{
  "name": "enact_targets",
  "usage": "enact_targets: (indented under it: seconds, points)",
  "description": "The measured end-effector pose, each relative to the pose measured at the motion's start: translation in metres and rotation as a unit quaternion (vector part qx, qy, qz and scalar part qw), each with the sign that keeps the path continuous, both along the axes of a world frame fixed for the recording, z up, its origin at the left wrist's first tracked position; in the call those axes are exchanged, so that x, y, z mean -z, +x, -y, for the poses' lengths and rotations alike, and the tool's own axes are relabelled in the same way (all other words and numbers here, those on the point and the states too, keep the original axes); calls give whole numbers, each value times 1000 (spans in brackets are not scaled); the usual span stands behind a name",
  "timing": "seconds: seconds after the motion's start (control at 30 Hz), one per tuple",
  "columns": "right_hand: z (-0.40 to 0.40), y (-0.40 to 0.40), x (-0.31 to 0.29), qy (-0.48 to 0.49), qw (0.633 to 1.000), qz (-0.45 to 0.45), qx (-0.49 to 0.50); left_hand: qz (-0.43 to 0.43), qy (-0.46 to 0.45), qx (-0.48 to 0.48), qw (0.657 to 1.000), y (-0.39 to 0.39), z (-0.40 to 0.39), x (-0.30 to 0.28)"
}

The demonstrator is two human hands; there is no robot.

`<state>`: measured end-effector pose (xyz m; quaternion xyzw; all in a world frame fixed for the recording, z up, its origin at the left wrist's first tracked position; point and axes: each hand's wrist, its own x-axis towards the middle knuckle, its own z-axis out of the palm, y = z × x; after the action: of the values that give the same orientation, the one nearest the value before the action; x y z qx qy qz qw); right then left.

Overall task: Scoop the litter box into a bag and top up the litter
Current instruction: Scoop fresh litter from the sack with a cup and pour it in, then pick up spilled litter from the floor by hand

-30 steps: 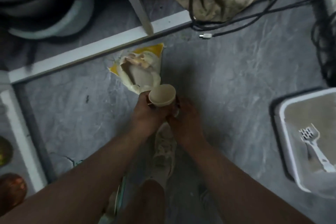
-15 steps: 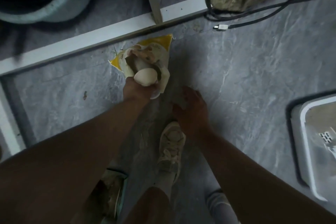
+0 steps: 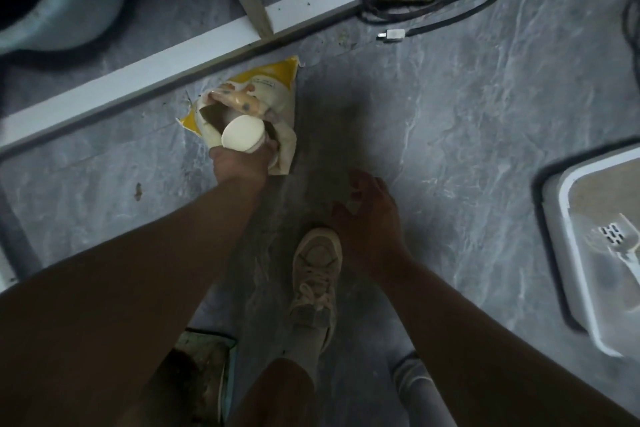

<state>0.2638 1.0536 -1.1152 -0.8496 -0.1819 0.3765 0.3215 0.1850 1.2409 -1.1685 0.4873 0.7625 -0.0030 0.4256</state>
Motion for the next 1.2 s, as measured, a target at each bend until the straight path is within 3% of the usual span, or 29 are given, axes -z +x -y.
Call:
enact_targets:
  seconds: [0.27, 0.47, 0.7, 0.8, 0.93, 1.03, 1.2]
  points:
    - [-1, 2, -6, 0, 1000, 17, -9, -5, -25, -5, 1000, -2, 1, 1]
    - [-3, -3, -7, 18, 999, 41, -9, 0, -31, 44, 999, -12, 11, -2]
    - [3, 1, -9, 17, 999, 40, 7, 46, -55, 72, 995, -11, 38, -24]
    - [8, 7, -18, 8, 999, 37, 31, 81, -68, 116, 988, -6, 59, -37]
    - [27, 15, -33, 38, 993, 107, 14, 125, -80, 191, 970, 3, 91, -54]
    - [53, 22, -40, -36, 997, 63, 18, 118, -72, 229, 963, 15, 116, -66]
    - [111, 28, -57, -37, 995, 70, 67, 140, -89, 310, 936, 40, 165, -90]
